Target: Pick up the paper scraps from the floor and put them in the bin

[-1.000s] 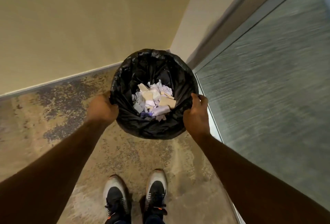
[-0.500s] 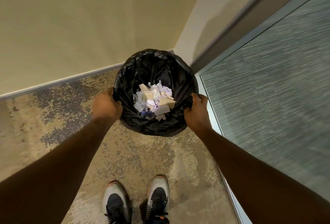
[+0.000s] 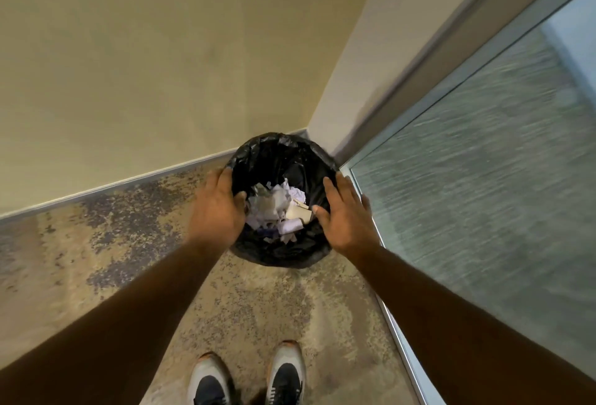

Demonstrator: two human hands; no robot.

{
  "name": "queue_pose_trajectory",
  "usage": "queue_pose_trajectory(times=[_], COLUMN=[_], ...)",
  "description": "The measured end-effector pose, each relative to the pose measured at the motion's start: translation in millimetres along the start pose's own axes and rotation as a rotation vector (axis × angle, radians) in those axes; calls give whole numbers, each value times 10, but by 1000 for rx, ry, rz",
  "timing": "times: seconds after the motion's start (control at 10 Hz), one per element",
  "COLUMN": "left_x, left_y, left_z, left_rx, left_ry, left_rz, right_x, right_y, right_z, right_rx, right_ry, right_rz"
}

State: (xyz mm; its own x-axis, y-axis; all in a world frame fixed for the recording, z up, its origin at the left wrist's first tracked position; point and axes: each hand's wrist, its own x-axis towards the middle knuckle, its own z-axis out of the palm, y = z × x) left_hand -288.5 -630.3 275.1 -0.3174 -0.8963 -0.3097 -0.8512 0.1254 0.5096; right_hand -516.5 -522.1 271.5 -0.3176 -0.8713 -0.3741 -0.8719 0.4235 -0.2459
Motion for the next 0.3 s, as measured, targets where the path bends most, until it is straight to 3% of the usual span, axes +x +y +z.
queue_pose_trajectory(times=[0.3], left_x=[-153], left_y=[1228], left_z=[-1478], left_rx=[124], left_ry=[294], left_rz=[348], right_x=[-310], right_y=[-810], right_z=[-1822], right_rx=[-175], right_ry=[354], right_rz=[-164])
